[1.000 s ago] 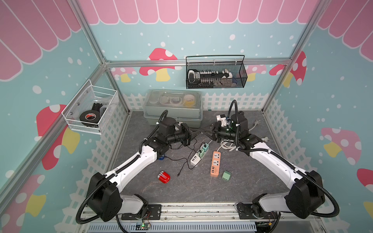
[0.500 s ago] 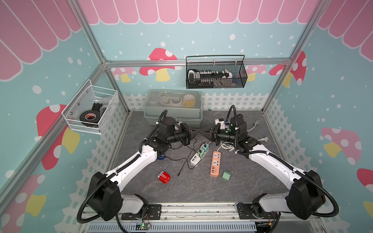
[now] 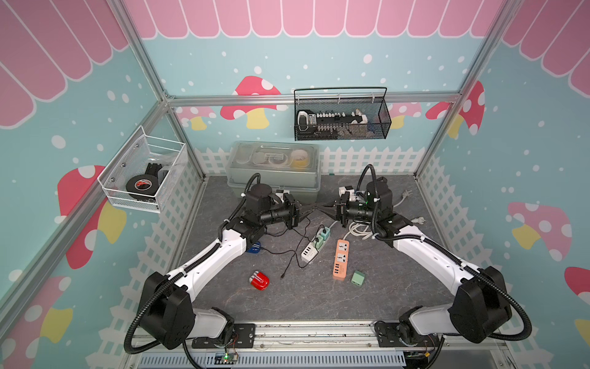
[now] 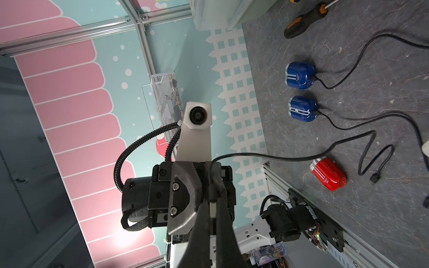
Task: Charge the electric shaver
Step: Adjust the charging cable.
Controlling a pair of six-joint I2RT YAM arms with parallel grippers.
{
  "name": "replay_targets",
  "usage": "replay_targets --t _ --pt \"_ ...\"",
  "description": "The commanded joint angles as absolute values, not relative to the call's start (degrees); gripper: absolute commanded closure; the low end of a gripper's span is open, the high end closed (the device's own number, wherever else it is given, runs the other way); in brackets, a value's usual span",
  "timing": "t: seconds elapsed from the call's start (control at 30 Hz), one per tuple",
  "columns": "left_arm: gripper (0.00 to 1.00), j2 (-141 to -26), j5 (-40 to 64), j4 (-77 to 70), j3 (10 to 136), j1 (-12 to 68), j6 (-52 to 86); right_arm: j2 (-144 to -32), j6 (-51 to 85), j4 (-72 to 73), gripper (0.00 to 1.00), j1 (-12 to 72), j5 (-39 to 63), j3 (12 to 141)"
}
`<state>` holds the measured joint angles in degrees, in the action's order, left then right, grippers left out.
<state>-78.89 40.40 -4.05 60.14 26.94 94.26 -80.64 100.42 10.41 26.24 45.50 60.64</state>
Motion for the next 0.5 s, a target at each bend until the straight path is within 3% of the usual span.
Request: replay_targets --t 0.0,0.47 --pt "0.82 -79.67 46.04 -7.2 59.32 25.98 93.62 -82.58 103.91 15.34 1.0 25.86 50.67 61.88" --pt "0.83 -80.01 46.74 -8.07 57.29 23.73 92.55 -82.4 108.61 21.64 1.0 25.4 53.26 59.71"
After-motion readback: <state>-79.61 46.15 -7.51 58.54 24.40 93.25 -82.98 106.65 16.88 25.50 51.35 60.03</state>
